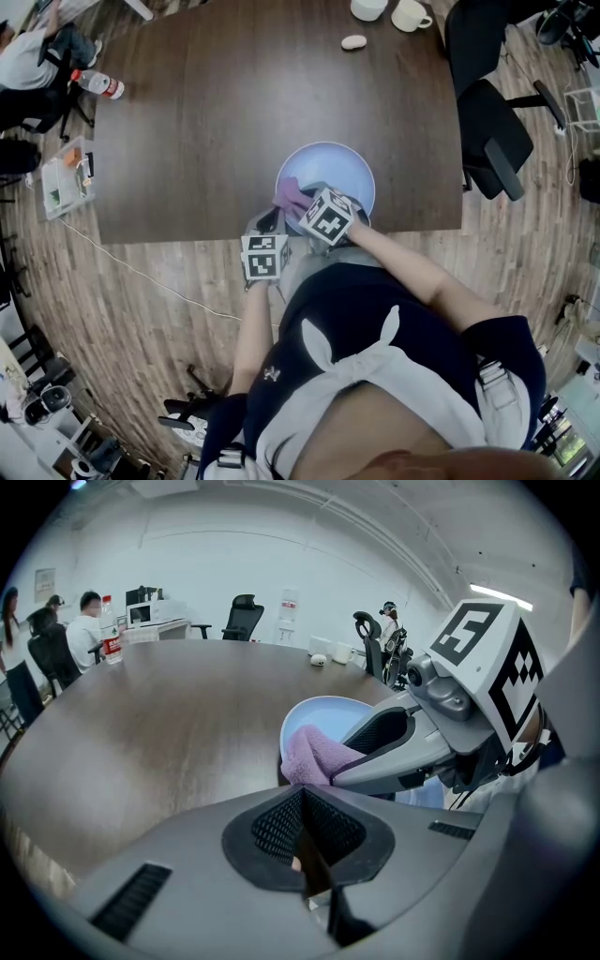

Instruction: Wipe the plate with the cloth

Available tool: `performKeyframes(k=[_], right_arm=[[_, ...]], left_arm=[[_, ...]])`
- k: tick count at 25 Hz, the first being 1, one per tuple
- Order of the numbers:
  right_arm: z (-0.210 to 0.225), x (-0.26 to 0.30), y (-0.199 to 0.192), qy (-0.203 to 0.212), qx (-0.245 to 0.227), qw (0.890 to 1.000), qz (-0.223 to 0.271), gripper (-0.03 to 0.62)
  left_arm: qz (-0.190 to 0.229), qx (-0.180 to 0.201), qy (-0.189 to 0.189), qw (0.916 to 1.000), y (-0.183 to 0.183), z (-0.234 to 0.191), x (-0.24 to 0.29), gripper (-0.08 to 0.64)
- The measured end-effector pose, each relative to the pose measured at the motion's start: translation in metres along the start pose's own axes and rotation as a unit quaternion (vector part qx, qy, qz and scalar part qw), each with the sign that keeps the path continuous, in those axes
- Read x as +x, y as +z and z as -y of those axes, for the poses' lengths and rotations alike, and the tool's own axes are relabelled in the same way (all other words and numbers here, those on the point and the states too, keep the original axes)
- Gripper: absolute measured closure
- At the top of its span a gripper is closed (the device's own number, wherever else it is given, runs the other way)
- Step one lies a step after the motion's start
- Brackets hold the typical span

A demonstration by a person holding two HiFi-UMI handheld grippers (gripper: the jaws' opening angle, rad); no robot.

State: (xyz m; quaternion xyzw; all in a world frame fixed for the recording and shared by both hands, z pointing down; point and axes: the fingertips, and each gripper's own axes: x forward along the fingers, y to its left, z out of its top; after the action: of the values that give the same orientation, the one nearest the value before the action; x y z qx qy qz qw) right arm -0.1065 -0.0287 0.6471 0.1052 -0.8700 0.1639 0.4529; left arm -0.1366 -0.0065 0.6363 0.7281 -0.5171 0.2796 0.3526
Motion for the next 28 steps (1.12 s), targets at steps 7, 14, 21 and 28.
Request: performKeyframes(k=[7, 14, 21, 28], right_arm=[[0.003, -0.003, 0.001, -0.004, -0.013, 1.000, -0.002, 0.471], [0.015, -0.006, -0.004, -0.010, -0.005, 1.000, -0.003, 0.469], [0.034, -0.012, -0.004, -0.029, 0.021, 0.999, 0.000, 0.469], [0.054, -0.014, -0.010, -0.046, 0.052, 0.998, 0.008, 0.468]], left_arm=[[0.002, 0.006, -0.001, 1.0000, 0.002, 0.001, 0.000, 0.555], [-0.003, 0.007, -0.004, 1.0000, 0.002, 0.005, 0.001, 0.555], [-0.003, 0.008, -0.004, 1.0000, 0.000, 0.001, -0.001, 0.555], [-0.006, 0.007, -0.004, 0.9999, -0.004, 0.000, 0.001, 0.555]])
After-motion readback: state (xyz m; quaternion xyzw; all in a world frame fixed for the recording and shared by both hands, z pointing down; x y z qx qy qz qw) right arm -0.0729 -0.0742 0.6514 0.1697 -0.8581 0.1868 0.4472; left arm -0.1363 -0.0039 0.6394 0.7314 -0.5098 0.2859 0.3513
